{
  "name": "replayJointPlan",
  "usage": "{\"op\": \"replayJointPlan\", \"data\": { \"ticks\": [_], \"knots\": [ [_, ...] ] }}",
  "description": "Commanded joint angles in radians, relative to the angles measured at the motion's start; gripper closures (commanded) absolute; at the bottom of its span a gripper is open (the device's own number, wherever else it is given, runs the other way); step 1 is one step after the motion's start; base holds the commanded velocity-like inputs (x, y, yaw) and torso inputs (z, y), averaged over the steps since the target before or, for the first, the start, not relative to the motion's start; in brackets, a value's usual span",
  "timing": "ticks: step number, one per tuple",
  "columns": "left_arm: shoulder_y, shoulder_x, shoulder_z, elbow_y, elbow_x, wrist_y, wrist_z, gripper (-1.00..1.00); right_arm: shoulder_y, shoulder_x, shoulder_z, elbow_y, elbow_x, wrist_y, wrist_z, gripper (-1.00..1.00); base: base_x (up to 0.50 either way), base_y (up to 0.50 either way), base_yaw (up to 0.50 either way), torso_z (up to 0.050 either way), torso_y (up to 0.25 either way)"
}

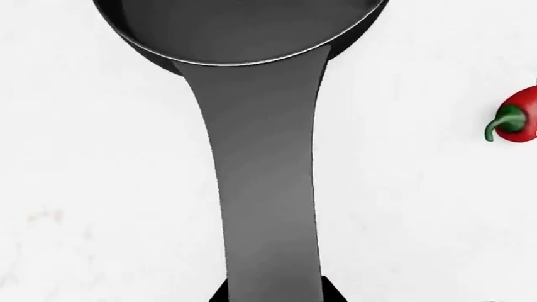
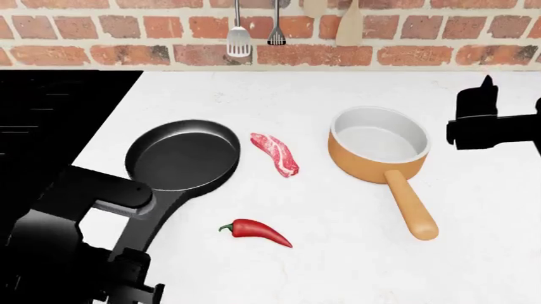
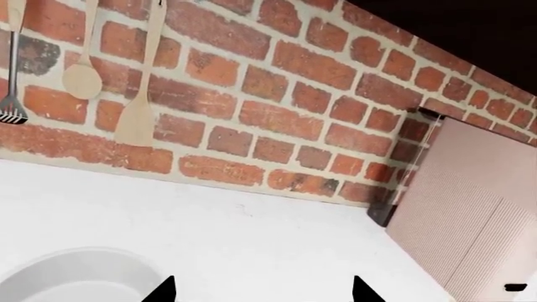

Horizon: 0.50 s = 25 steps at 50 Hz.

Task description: Place both pans onto different burners. Then place the chili pepper and the bacon on different pans.

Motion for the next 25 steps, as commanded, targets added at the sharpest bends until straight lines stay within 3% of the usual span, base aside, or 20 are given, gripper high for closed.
{"op": "replayJointPlan", "data": {
  "ticks": [1,7,12,17,25],
  "knots": [
    [-0.008,-0.217,-0.066,0.051,0.011,0.037,0.045,1.00,0.014,0.001,0.000,0.000,0.017,0.000,0.010,-1.00,0.00,0.00,0.00,0.000,0.000],
    [-0.008,-0.327,-0.092,0.048,0.045,0.053,0.105,1.00,0.018,-0.003,-0.004,0.000,0.018,0.003,0.014,-1.00,0.00,0.00,0.00,0.000,0.000],
    [-0.013,-0.356,-0.105,0.025,0.095,0.061,0.129,1.00,0.010,0.003,-0.005,-0.004,0.012,-0.002,0.010,-1.00,0.00,0.00,0.00,0.000,0.000],
    [-0.057,-0.321,-0.139,0.006,0.119,0.030,0.080,1.00,-0.002,0.008,-0.006,-0.009,0.003,-0.011,0.006,-1.00,0.00,0.00,0.00,0.000,0.000],
    [-0.211,-0.191,-0.176,-0.033,0.077,-0.097,-0.107,1.00,-0.022,0.014,-0.008,-0.012,-0.016,-0.025,-0.007,-1.00,0.00,0.00,0.00,0.000,0.000]
  ]
}}
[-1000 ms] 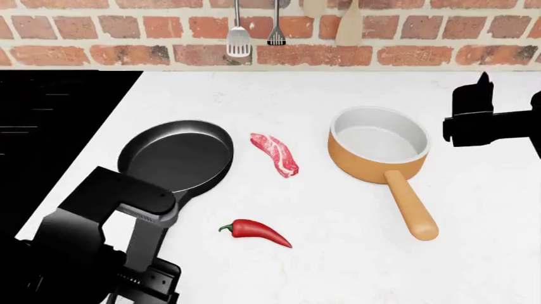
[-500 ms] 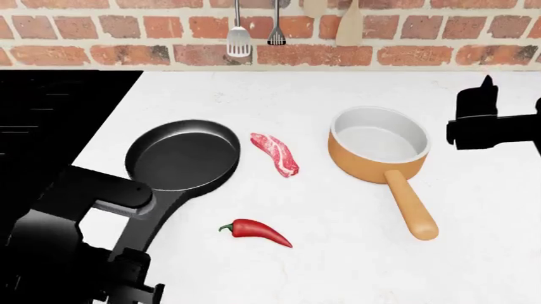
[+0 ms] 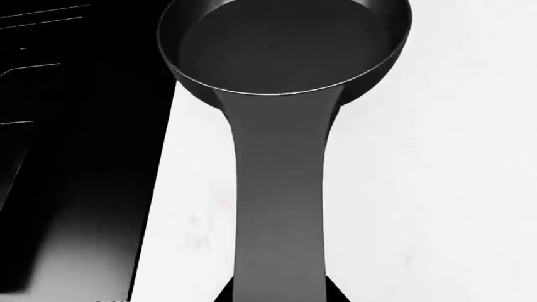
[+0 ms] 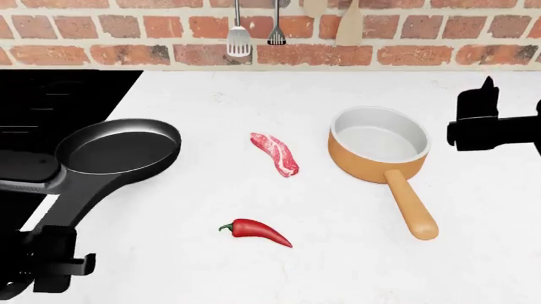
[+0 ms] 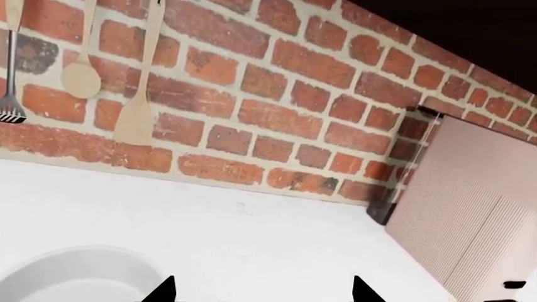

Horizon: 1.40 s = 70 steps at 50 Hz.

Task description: Place both pans onto different burners. Then place the chili pepper and the bacon on different pans.

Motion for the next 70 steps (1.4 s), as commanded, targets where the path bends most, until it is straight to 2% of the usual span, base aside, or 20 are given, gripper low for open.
{"op": "replayJointPlan", "data": {
  "ticks": [1,7,15,31,40,50,59,70],
  "knots": [
    [-0.213,0.073,-0.062,-0.049,0.015,-0.109,-0.162,1.00,-0.021,0.007,-0.002,-0.005,-0.018,-0.016,-0.012,-1.00,0.00,0.00,0.00,0.000,0.000],
    [-0.315,0.140,-0.038,-0.052,-0.003,-0.174,-0.241,1.00,-0.027,0.005,-0.003,-0.004,-0.026,-0.021,-0.017,-1.00,0.00,0.00,0.00,0.000,0.000],
    [-0.414,0.195,-0.011,-0.039,0.034,-0.202,-0.232,1.00,-0.036,0.013,-0.001,-0.009,-0.032,-0.031,-0.023,-1.00,0.00,0.00,0.00,0.000,0.001],
    [-0.457,0.179,-0.068,-0.012,0.102,-0.174,-0.158,1.00,-0.003,0.001,0.018,0.000,0.012,-0.046,-0.021,-1.00,0.00,0.00,0.00,0.000,0.002],
    [-0.447,0.178,-0.074,-0.001,0.135,-0.155,-0.141,1.00,0.168,-0.099,0.038,0.078,0.281,-0.041,0.015,-1.00,0.00,0.00,0.00,0.000,0.001],
    [-0.469,0.187,-0.074,-0.007,0.130,-0.151,-0.144,1.00,0.293,-0.245,-0.084,0.182,0.632,-0.034,0.099,-1.00,0.00,0.00,0.00,0.000,0.002],
    [-0.491,0.184,-0.062,-0.008,0.114,-0.165,-0.156,1.00,0.329,-0.284,-0.213,0.232,0.734,-0.013,0.139,-1.00,0.00,0.00,0.00,0.000,0.002],
    [-0.502,0.176,-0.061,-0.007,0.110,-0.162,-0.148,1.00,0.358,-0.293,-0.324,0.253,0.753,-0.035,0.139,-1.00,0.00,0.00,0.00,0.000,0.001]
  ]
}}
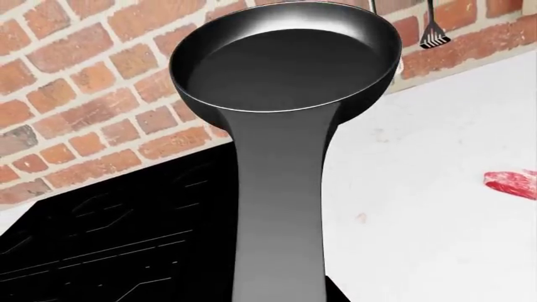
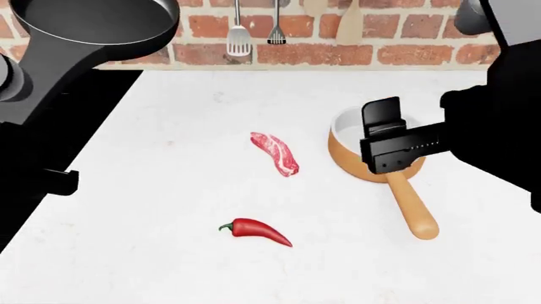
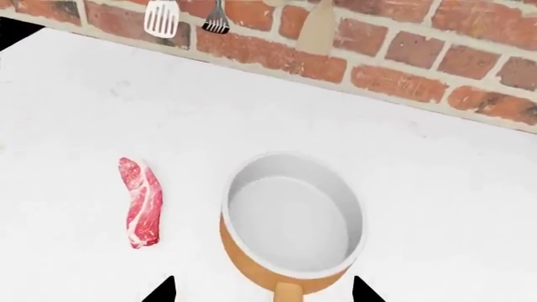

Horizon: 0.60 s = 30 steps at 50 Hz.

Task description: Place both pans onto different burners. Then place the chili pepper and the bacon on different pans.

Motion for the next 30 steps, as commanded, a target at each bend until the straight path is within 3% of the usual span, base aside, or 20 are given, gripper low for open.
{"op": "replayJointPlan", "data": {
  "ticks": [1,12,30],
  "knots": [
    [-0.076,-0.012,-0.018,-0.013,0.030,-0.004,-0.007,1.00,0.049,-0.035,-0.127,0.042,0.083,-0.007,0.023,-1.00,0.00,0.00,0.00,0.000,0.010],
    [-0.076,-0.013,-0.016,-0.014,0.039,0.001,0.006,1.00,0.071,-0.047,-0.266,0.070,0.072,0.001,0.006,-1.00,0.00,0.00,0.00,0.002,0.001],
    [-0.073,-0.018,-0.005,-0.009,0.048,0.001,0.016,1.00,-0.058,-0.011,-0.329,0.067,-0.026,-0.030,-0.065,-1.00,0.00,0.00,0.00,0.000,0.002]
  ]
}}
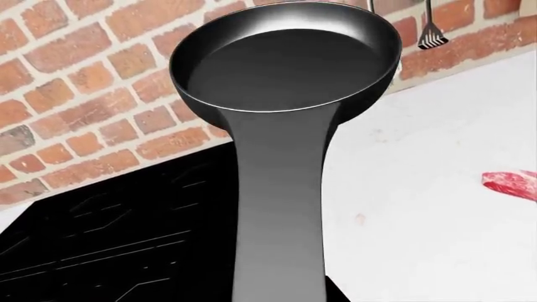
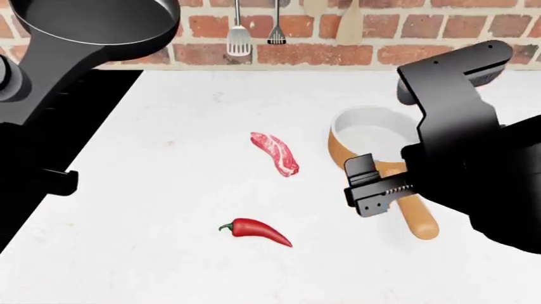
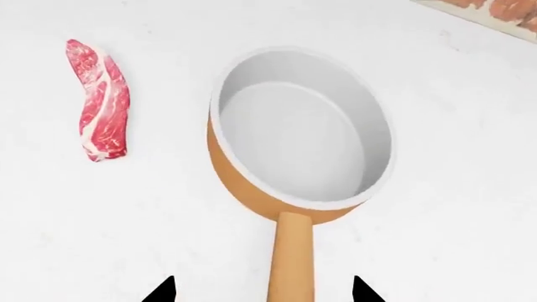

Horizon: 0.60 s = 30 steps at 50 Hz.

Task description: Place both pans onto different burners. Then place the chili pepper and the bacon on different pans.

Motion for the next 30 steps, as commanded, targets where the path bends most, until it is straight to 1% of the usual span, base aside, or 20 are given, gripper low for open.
{"op": "replayJointPlan", "data": {
  "ticks": [1,16,30],
  "knots": [
    [-0.066,-0.008,-0.016,-0.011,0.037,-0.004,-0.006,1.00,-0.039,0.016,-0.052,0.009,-0.023,-0.008,-0.016,-1.00,0.00,0.00,0.00,0.000,0.000],
    [-0.053,-0.016,-0.013,-0.001,0.055,0.005,0.009,1.00,-0.123,0.070,-0.053,0.004,-0.115,-0.057,-0.095,-1.00,0.00,0.00,0.00,0.001,0.002],
    [-0.067,-0.013,-0.004,-0.003,0.046,0.003,0.004,1.00,-0.156,0.110,-0.079,-0.006,-0.127,-0.056,-0.098,-1.00,0.00,0.00,0.00,0.001,0.001]
  ]
}}
